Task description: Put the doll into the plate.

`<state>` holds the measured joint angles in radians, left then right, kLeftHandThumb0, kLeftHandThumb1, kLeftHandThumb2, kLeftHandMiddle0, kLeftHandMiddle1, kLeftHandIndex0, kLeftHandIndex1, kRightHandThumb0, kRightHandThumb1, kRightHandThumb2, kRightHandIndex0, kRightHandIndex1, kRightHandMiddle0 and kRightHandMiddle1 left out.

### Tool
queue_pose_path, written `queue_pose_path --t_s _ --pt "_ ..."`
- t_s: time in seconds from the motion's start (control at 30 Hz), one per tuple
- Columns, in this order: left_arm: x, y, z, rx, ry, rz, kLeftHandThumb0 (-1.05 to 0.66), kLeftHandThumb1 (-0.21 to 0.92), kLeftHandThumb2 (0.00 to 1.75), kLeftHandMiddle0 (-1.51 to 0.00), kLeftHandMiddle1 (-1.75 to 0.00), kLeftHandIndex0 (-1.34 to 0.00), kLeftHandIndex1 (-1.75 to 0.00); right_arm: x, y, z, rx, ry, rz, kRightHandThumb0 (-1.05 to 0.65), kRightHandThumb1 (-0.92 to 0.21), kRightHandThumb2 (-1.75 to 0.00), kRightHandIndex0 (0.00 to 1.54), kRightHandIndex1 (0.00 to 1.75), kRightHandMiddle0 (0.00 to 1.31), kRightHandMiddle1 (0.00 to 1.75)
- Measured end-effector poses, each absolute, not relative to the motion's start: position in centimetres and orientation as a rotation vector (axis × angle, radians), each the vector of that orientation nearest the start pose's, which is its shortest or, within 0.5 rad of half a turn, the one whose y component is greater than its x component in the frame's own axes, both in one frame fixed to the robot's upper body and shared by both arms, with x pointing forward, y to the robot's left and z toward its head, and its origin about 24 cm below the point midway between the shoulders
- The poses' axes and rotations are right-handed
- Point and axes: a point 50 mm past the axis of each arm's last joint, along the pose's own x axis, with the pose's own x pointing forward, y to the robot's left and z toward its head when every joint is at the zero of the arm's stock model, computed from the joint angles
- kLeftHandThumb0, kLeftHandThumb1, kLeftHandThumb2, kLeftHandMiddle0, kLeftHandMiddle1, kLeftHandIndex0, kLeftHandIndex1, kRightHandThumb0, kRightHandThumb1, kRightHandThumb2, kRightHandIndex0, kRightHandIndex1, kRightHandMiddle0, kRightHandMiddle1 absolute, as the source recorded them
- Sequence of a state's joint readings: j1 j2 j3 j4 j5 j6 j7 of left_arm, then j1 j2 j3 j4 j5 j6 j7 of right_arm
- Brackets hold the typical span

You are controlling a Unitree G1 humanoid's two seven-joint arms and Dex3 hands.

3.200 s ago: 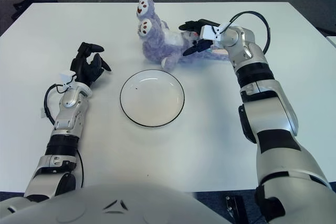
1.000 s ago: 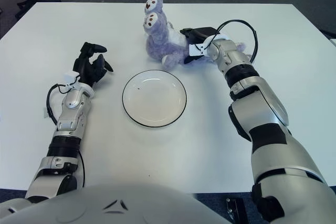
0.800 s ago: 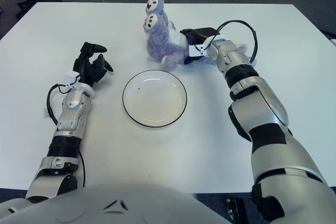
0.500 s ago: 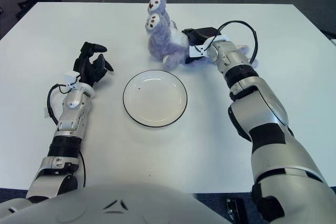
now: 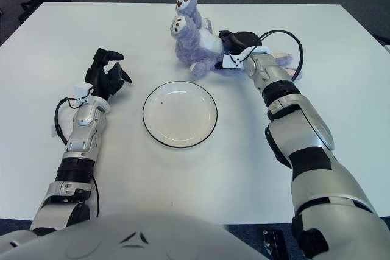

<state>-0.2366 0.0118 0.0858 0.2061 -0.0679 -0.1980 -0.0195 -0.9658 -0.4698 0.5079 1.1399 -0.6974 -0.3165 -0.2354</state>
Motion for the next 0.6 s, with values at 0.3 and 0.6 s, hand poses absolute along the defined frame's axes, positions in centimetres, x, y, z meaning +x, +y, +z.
queue_pose_path --t_s 0.3,0.6 --pt "29.62 15.5 7.42 -0.064 -0.223 0.008 -0.36 0.8 0.67 -0.82 -1.75 -0.28 -1.75 39.49 -18.7 11.63 -1.419 -0.223 0.181 0.42 -0.47 -1.12 0.49 1.75 0.58 1.75" --pt "29.64 15.48 7.4 -0.065 -0.223 0.008 -0.36 0.81 0.66 -0.82 -1.75 -0.27 -1.75 39.44 -19.11 11.87 -1.388 -0.208 0.211 0.42 -0.47 -1.11 0.48 1.75 0.57 1.75"
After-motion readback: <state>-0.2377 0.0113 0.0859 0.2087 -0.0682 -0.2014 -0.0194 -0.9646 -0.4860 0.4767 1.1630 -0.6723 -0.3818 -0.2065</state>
